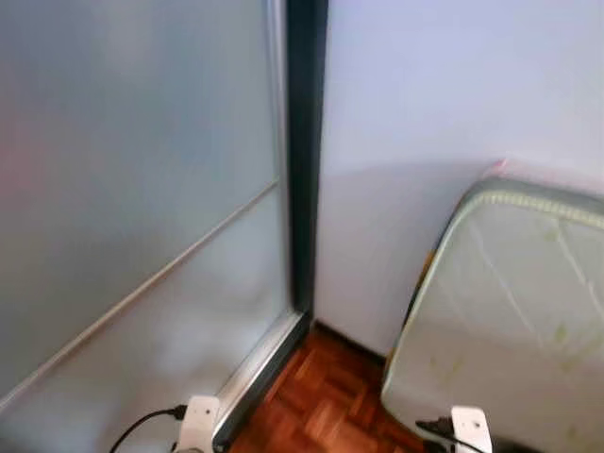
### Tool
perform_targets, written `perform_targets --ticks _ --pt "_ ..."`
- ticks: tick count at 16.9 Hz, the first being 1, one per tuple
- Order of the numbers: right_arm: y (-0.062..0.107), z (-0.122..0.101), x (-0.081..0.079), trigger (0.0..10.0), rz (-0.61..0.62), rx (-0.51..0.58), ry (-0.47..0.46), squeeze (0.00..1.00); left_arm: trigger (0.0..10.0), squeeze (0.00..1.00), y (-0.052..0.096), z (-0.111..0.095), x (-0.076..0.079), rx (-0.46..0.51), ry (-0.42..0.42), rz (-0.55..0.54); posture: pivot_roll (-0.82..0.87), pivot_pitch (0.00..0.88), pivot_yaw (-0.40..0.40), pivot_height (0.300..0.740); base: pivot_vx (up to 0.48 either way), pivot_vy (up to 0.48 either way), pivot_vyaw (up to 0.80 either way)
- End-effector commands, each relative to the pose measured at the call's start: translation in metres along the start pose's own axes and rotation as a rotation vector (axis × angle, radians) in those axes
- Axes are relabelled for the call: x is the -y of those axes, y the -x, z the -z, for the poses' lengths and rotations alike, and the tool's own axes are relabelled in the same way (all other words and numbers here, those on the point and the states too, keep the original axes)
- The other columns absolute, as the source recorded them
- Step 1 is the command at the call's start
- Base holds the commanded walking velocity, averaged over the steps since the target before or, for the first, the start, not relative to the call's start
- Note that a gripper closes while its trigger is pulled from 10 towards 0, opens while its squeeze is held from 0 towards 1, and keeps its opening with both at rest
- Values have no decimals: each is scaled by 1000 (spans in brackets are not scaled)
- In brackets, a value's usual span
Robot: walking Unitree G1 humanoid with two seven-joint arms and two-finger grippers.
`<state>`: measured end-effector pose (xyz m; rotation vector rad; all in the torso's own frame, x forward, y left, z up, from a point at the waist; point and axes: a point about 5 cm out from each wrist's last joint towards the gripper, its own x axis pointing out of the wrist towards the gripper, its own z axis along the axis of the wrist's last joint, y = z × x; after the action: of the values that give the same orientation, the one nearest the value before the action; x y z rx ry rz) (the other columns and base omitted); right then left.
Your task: Clean up the room
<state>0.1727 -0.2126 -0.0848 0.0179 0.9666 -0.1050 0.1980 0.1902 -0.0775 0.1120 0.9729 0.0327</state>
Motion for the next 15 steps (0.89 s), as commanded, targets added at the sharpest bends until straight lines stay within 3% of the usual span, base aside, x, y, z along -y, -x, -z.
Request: perform_targets --ticks 1,5,11,15 --pt "-1 0 -7 10000 -15 -2 -9 0 10000 0 1 5 -7 -19 -13 -15 -88 0 4 740 480 0 -781" --pt "-1 0 -7 10000 -12 -3 -11 0 10000 0 1 5 -7 -19 -13 -14 -87 0 4 740 480 0 -781" --pt "-1 -1 -7 10000 -7 0 -6 0 10000 0 1 4 -7 -10 -10 -10 -83 0 5 740 0 0 -776" --pt "-1 -1 -7 10000 -6 4 -10 0 10000 0 1 4 -7 -9 -12 -8 -82 0 5 740 0 0 0"
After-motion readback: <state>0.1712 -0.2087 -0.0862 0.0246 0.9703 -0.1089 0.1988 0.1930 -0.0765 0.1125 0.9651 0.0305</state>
